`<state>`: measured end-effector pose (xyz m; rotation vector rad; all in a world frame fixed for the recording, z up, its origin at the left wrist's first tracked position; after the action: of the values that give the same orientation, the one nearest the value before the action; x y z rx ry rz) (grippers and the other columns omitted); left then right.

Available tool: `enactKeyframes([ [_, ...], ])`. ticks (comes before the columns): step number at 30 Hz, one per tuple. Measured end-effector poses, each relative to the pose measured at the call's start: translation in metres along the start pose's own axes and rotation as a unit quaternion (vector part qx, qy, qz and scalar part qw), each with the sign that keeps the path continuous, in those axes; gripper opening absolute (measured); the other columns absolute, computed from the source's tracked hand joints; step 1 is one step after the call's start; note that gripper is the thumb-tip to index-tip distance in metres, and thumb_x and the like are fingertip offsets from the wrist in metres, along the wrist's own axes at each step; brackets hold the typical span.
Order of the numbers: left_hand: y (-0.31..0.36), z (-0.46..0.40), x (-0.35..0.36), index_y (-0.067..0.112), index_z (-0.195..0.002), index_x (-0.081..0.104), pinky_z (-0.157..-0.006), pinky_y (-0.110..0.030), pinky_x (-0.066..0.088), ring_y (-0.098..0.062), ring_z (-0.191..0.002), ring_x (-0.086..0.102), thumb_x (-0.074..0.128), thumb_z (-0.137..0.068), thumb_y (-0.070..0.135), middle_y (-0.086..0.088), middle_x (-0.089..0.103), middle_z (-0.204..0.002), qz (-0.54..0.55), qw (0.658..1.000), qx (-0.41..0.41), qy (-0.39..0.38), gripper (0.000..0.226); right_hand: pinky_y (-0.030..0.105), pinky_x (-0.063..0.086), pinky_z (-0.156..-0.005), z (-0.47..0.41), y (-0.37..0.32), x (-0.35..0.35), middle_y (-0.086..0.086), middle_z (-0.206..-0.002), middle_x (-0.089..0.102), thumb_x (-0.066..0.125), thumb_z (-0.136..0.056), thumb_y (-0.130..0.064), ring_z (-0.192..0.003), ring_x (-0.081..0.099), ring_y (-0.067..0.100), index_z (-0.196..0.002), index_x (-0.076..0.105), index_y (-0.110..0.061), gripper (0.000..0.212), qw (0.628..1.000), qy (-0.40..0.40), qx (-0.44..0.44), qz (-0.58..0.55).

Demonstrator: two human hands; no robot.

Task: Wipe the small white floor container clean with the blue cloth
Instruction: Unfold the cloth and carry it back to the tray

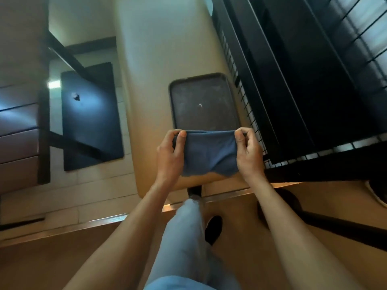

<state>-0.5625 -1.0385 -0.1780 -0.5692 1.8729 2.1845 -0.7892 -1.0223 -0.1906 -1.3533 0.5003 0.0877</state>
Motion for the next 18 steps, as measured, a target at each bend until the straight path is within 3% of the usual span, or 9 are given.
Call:
enactKeyframes([
  [6, -0.047, -0.067, 0.043, 0.025, -0.107, 0.065, -0.073, -0.016, 0.050, 0.001, -0.093, 0.062, 0.049, -0.105, 0.043, 0.015, 0.066, -0.096, 0.003, 0.999, -0.046, -0.005, 0.024, 0.009, 0.041, -0.068, -0.080, 0.044, 0.033, -0.012, -0.090, 0.055, 0.042, -0.105, -0.041, -0.079, 0.052, -0.007, -0.107, 0.052, -0.026, 0.019, 0.999, -0.008, 0.008, 0.044],
  [12, -0.100, -0.108, 0.080, 0.020, -0.105, 0.065, -0.073, -0.011, 0.042, 0.007, -0.088, 0.060, 0.050, -0.106, 0.034, 0.017, 0.065, -0.090, -0.024, 0.996, -0.083, 0.010, 0.021, 0.039, 0.046, -0.062, -0.142, 0.106, 0.067, -0.005, -0.076, 0.058, 0.043, -0.105, -0.044, -0.066, 0.054, 0.007, -0.103, 0.055, -0.026, 0.022, 0.995, -0.008, 0.018, 0.097],
  [18, -0.140, -0.142, 0.106, 0.019, -0.104, 0.064, -0.071, -0.008, 0.040, 0.009, -0.086, 0.059, 0.049, -0.106, 0.035, 0.017, 0.064, -0.089, -0.032, 0.992, -0.123, -0.006, 0.022, 0.036, 0.044, -0.063, -0.187, 0.145, 0.096, 0.009, -0.079, 0.064, 0.047, -0.103, -0.040, -0.069, 0.056, 0.015, -0.103, 0.058, -0.019, 0.024, 0.990, -0.061, 0.034, 0.120],
])
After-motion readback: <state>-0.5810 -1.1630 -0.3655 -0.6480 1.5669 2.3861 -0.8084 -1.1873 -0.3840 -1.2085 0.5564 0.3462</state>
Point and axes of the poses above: each hand's wrist, its own z-axis away from the middle knuckle, its own x-axis out of the palm, y = z × x, the point moved 5 cm from there along -z, towards the middle knuckle
